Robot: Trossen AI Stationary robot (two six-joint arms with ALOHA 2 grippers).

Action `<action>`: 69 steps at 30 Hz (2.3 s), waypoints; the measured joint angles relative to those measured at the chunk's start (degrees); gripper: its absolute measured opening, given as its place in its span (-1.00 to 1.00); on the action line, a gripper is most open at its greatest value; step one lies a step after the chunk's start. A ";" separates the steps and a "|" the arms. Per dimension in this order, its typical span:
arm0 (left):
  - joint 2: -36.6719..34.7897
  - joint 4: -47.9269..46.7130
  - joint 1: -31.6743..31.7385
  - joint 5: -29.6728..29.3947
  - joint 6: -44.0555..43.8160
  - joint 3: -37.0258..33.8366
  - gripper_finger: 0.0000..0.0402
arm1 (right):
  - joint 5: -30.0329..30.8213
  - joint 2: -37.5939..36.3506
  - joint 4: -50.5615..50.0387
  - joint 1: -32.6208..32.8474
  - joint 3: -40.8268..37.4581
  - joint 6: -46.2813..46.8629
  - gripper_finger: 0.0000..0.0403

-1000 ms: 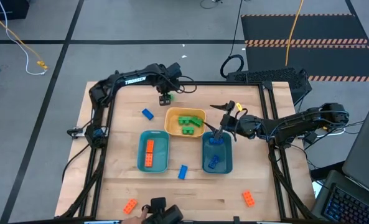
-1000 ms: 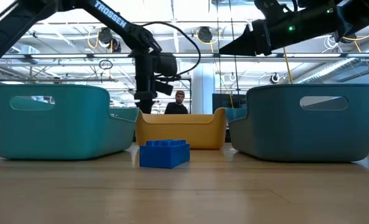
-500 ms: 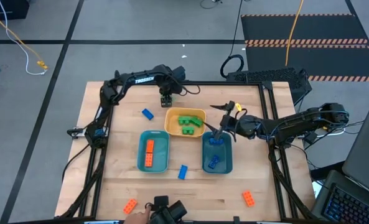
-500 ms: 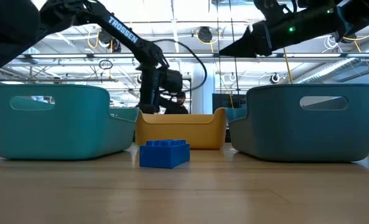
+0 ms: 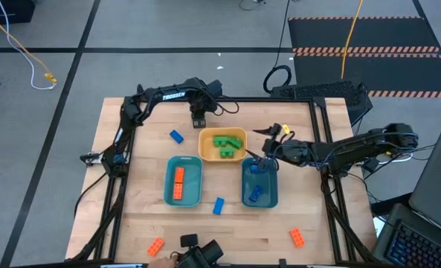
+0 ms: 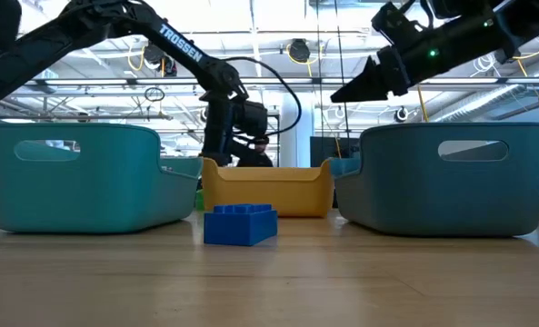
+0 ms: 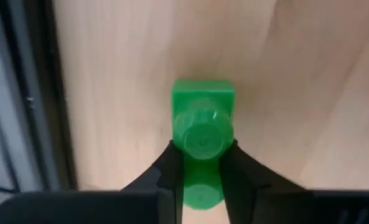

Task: Sort & place blocks by color
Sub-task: Put the green game piece into the yellow bin

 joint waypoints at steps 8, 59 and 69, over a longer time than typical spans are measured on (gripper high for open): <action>0.21 -12.92 -1.15 -3.02 -3.94 11.89 -0.65 | 0.11 -4.36 -3.60 0.90 0.00 0.30 0.87; 0.08 -15.76 -27.70 1.86 -29.20 14.51 -0.65 | 0.02 -17.87 -18.79 5.58 0.00 8.35 0.87; 0.08 -15.70 -28.27 1.92 -29.30 14.51 -0.65 | 0.02 -17.87 -18.78 6.55 0.00 8.33 0.87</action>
